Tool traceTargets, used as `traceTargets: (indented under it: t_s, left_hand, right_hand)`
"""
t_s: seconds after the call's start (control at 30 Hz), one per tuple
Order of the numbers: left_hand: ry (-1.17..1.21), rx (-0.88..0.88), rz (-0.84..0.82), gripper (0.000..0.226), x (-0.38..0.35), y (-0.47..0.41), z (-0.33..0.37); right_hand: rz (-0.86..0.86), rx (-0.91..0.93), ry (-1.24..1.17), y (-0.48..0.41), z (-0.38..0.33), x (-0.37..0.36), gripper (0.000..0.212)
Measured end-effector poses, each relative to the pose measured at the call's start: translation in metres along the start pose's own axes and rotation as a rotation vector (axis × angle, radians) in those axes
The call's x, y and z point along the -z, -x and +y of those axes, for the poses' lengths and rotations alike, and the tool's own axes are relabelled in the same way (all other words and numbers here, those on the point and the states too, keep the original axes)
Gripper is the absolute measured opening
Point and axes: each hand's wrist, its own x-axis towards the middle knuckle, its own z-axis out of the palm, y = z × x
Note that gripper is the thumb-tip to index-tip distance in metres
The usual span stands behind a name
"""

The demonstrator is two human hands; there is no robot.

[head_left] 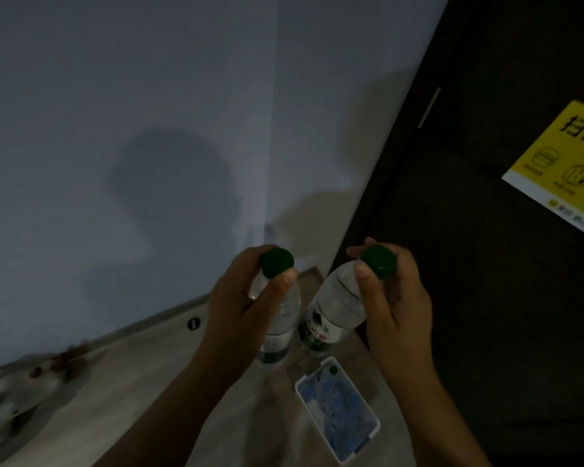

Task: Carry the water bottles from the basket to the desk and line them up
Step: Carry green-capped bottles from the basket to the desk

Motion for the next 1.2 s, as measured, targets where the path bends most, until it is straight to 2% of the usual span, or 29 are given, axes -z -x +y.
traceTargets:
  t_s: [0.13, 0.27, 0.47, 0.77, 0.9, 1.2]
  left_hand:
    - [0.011, -0.017, 0.097, 0.024, 0.016, -0.005, 0.017]
    - [0.025, -0.032, 0.197, 0.028, 0.029, -0.006, 0.034]
    - [-0.045, -0.021, 0.381, 0.028, 0.034, 0.004, 0.056]
    - [-0.184, 0.070, 0.842, 0.035, 0.002, 0.065, 0.095]
    - [-0.260, 0.104, 1.018, 0.033, -0.008, 0.103, 0.116]
    - [-0.427, 0.154, 1.321, 0.030, -0.029, 0.207, 0.170]
  right_hand:
    - [-0.066, 0.120, -0.013, -0.013, -0.016, -0.018, 0.029]
    - [-0.100, 0.204, -0.079, -0.025, -0.028, -0.032, 0.017]
    - [-0.253, 0.265, -0.188, -0.044, -0.038, -0.044, 0.029]
    - [-0.630, 0.457, -0.383, -0.047, -0.052, -0.040, 0.030]
    - [-0.776, 0.511, -0.481, -0.025, -0.068, -0.042, 0.024]
    - [-1.141, 0.510, -0.706, 0.062, -0.105, -0.035, 0.023]
